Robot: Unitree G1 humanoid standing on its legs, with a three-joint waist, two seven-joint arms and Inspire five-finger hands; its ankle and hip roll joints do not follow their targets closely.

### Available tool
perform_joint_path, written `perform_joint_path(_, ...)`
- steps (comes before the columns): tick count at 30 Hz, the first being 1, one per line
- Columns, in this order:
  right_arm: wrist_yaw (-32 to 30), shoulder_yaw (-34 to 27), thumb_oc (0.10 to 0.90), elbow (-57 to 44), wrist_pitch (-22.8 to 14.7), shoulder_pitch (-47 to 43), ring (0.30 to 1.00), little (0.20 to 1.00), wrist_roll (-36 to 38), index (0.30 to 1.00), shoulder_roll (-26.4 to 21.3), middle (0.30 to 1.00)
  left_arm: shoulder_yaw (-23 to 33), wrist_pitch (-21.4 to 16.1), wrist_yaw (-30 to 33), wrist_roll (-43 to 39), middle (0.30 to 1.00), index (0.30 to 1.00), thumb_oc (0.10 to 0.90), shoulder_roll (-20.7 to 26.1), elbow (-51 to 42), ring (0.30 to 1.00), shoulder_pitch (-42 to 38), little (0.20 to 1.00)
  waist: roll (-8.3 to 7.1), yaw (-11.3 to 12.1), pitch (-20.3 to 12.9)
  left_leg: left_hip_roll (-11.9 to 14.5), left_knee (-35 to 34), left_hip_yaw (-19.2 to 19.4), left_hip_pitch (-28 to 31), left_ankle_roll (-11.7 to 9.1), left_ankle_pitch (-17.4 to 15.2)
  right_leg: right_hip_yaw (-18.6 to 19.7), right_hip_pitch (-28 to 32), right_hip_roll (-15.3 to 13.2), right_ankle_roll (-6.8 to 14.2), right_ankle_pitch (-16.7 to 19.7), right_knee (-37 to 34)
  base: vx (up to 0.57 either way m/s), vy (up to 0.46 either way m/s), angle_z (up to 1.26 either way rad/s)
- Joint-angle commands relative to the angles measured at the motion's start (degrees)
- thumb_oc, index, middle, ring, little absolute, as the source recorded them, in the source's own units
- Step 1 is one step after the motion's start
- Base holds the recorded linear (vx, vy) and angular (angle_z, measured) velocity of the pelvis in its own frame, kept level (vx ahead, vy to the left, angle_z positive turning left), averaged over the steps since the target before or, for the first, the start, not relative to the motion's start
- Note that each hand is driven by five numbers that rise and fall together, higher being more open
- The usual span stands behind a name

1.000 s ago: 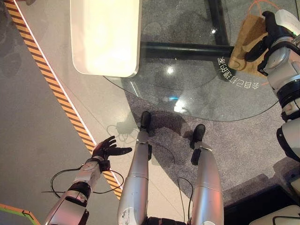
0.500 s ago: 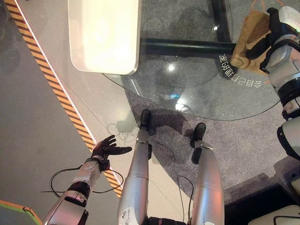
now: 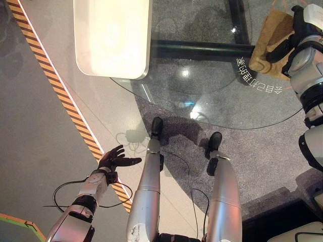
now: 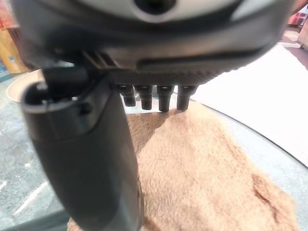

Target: Wipe the table with a cloth and put it in the basket.

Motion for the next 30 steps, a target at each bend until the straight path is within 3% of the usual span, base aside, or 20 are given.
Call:
perform_joint_path(1,-4.02,4.71,0.800,0.54,2.11,-6.26,0.900,0.900,-3.07,0.900,-7.20,0.900,-0.41,-0.78,-0.01,-0.91,0.900,0.900,0.800,3.51,-0.37,0.900,5.12,0.900,2.61,-0.35,-1.07,-6.69,3.38,1.83,-0.88,6.52,-4.39,-3.56,1.40,6.79,-3.99,1.21,-4.81,0.00,0.000,0.00)
perform_joint_path(6,-0.26,5.59,0.800,0.15,2.40,-6.51,0.900,0.900,-3.06,0.900,-6.79,0.900,-0.42,-0.40,0.04,-0.88,0.900,0.900,0.800,3.69,-0.75,0.900,4.82,0.900,2.53,-0.22,-1.07,-6.74,3.46,1.95,-1.14,6.65,-4.41,-3.75,1.32,6.68,-4.01,1.14,-4.94,0.00,0.000,0.00)
perform_joint_path(17,1.92,5.46,0.800,1.28,4.20,-6.30,0.900,0.900,-1.47,0.900,-7.28,0.900,-0.12,-0.89,-0.64,-1.02,0.900,0.900,0.800,3.86,-0.43,0.900,5.50,0.900,2.72,-0.21,-1.07,-6.45,3.10,2.07,-1.40,6.51,-4.20,-3.82,0.81,6.52,-4.07,1.23,-4.84,0.00,0.000,0.00)
perform_joint_path(30,7.59,4.61,0.800,0.68,-1.10,-4.90,0.900,0.900,-2.51,0.900,-7.21,0.900,0.06,-0.57,-0.95,-0.85,0.900,0.900,0.800,3.99,-1.31,0.900,5.68,0.900,2.82,-0.18,-1.07,-6.54,2.89,2.21,-1.59,6.45,-4.02,-3.97,0.51,6.55,-4.09,1.31,-5.01,0.00,0.000,0.00)
